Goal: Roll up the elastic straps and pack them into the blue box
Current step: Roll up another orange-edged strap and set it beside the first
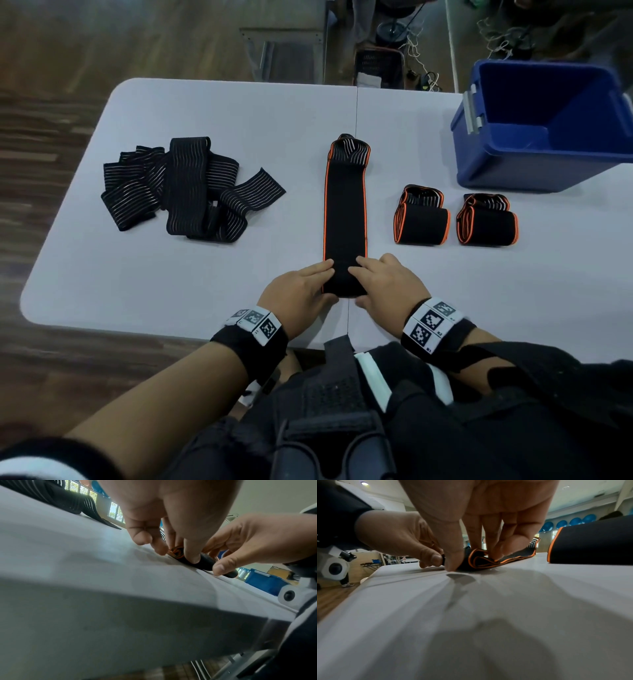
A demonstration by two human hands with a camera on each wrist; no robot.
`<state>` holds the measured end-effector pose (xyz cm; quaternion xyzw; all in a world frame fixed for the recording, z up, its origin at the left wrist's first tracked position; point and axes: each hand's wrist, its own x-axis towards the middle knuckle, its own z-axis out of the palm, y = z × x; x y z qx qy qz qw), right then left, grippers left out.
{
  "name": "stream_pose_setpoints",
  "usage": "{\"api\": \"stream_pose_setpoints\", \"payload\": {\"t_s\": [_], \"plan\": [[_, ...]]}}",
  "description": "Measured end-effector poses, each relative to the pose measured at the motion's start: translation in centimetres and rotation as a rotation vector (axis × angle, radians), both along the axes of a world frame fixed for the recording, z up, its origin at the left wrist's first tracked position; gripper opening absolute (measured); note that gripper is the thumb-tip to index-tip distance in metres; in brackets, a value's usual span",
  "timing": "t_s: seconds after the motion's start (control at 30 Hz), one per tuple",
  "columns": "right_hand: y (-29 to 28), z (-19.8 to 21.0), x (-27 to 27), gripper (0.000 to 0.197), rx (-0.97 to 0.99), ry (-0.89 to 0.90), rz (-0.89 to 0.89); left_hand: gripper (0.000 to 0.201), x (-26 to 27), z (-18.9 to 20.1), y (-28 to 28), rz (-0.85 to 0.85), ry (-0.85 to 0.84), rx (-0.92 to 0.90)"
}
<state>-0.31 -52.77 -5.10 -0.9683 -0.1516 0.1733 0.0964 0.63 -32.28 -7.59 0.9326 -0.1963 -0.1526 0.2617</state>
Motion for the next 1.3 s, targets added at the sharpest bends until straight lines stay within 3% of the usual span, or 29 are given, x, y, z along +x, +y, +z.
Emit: {"api": "stream_pose_setpoints", "payload": {"t_s": [0.17,0.33,0.4,0.5,0.67,1.07,1.3], "plan": [[0.6,0.5,0.6,0.032,-0.033,-0.079,0.008,0.053,-0.1,0.1,-0.2,-0.006,-0.008,0.034],[0.3,0.6,1.1,0.035,0.007,0.034,-0.018,0.05,0.6,0.4,0.0,0.011,-0.016,-0.014],[0.2,0.9,1.6,0.038,0.112,0.114,-0.11,0.044,1.0,0.5,-0.1,0.129,0.058,-0.124],[-0.1,1.0,2.4,0.026,0.302,0.155,-0.336,0.035,1.7,0.8,-0.2,0.352,0.227,-0.274],[0.2,0.7,3.6,0.018,0.36,0.159,-0.481,0.013,3.2,1.2,-1.1,0.434,0.223,-0.311],[0.6,0.1,3.6,0.021,0.307,0.205,-0.608,0.047,3.7,0.9,-2.0,0.465,0.312,-0.219],[0.7,0.4,2.5,0.016,0.405,0.145,-0.58,0.04,4.3,1.7,-2.5,0.441,0.318,-0.121]]}}
